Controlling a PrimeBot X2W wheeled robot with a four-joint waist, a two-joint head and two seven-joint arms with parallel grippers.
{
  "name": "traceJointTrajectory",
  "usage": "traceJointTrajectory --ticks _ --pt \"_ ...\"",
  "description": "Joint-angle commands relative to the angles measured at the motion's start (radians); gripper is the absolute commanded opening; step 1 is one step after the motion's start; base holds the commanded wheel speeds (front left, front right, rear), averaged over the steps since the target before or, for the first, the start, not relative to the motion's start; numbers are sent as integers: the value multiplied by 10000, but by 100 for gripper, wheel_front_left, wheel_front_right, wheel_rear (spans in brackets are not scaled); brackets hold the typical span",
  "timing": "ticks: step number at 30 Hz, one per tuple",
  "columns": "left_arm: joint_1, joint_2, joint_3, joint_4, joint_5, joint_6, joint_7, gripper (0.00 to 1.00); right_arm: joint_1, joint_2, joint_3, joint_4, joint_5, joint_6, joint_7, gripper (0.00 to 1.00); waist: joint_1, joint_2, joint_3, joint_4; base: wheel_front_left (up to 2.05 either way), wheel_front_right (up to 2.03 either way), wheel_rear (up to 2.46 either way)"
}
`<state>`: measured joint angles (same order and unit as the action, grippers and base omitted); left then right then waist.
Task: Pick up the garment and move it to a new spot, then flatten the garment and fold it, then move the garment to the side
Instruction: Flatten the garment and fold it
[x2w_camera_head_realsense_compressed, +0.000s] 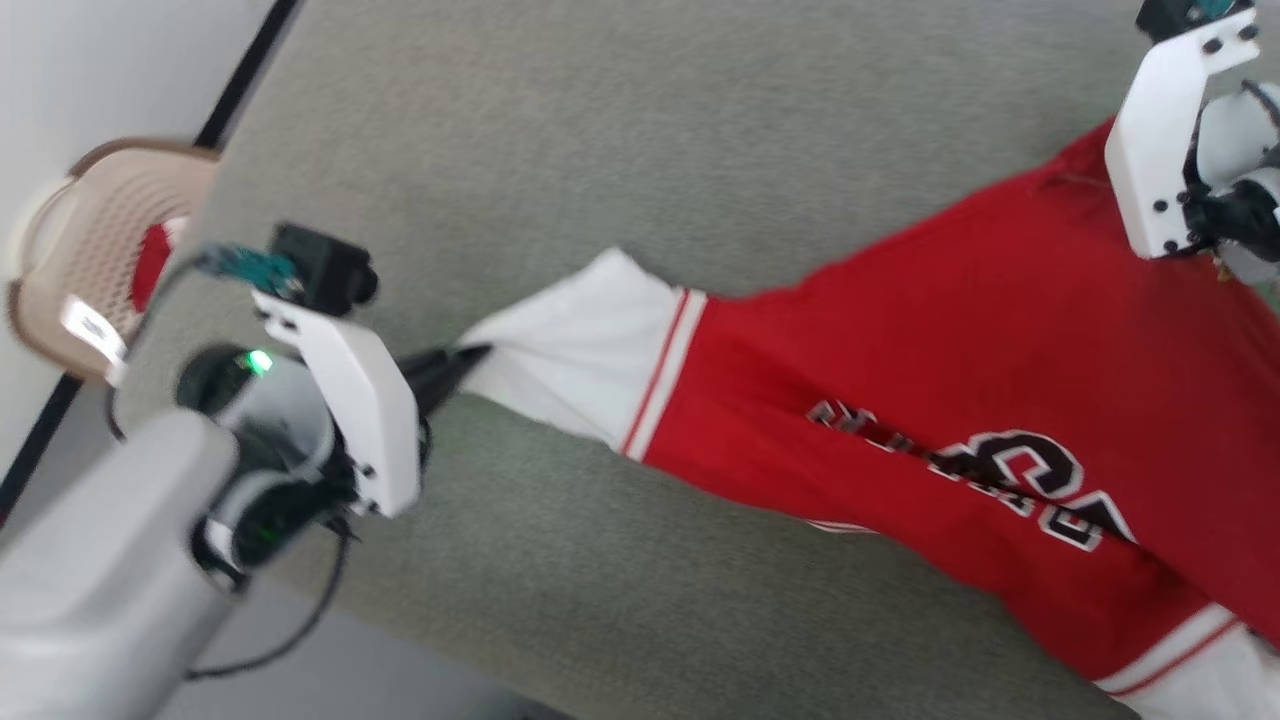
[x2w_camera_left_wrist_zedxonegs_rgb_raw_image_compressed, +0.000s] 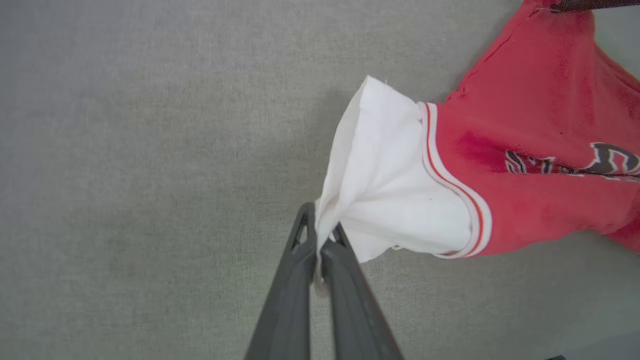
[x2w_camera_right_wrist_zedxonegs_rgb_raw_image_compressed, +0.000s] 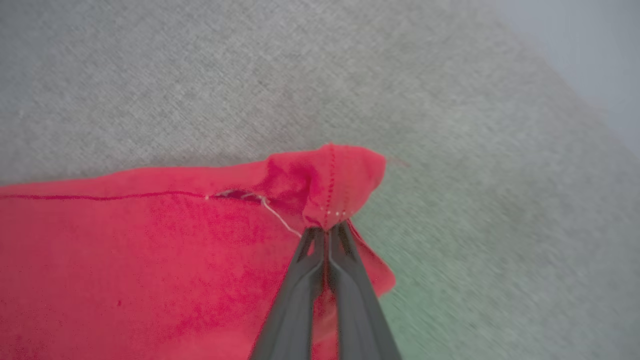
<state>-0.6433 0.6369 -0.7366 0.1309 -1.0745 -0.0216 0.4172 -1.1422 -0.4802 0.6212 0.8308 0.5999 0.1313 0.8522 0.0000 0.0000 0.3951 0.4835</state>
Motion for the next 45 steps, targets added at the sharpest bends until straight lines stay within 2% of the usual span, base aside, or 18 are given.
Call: traceJointTrajectory --ticks 1,11,15,21,26,35,40,45 --pt "-383 215 126 -41 -23 57 185 0 -174 -116 -12 -244 128 -12 -207 0 0 0 -344 -464 0 0 0" --pt "-2414 1512 717 -146 337 442 1700 0 118 -706 -810 -1991 486 -12 -1136 0 0 0 -1198 -1922 0 0 0" --pt "-3212 1809 902 2 512 544 2136 0 353 -882 -1398 -2812 407 -13 -1325 0 0 0 -1532 -2407 0 0 0" --pt "-4134 2023 985 332 826 475 2417 0 764 -828 -2270 -3894 175 -19 -1244 0 0 0 -1904 -2927 0 0 0" --pt "-4994 1914 1059 803 1061 383 2560 0 1319 -524 -3252 -5139 -161 -19 -870 0 0 0 -2325 -3356 0 0 0" --pt "-5936 1330 919 1647 1423 32 2211 0 2038 121 -4544 -6467 -860 -18 -304 0 0 0 -2688 -3564 0 0 0" --pt "-6562 912 908 2478 1792 -106 1631 0 1871 534 -5041 -6599 -1456 -18 -473 0 0 0 -2493 -3621 0 0 0" --pt "-7540 444 1014 3456 2289 -225 617 0 1109 935 -5232 -6112 -2215 -18 -1065 0 0 0 -1819 -3675 0 0 0"
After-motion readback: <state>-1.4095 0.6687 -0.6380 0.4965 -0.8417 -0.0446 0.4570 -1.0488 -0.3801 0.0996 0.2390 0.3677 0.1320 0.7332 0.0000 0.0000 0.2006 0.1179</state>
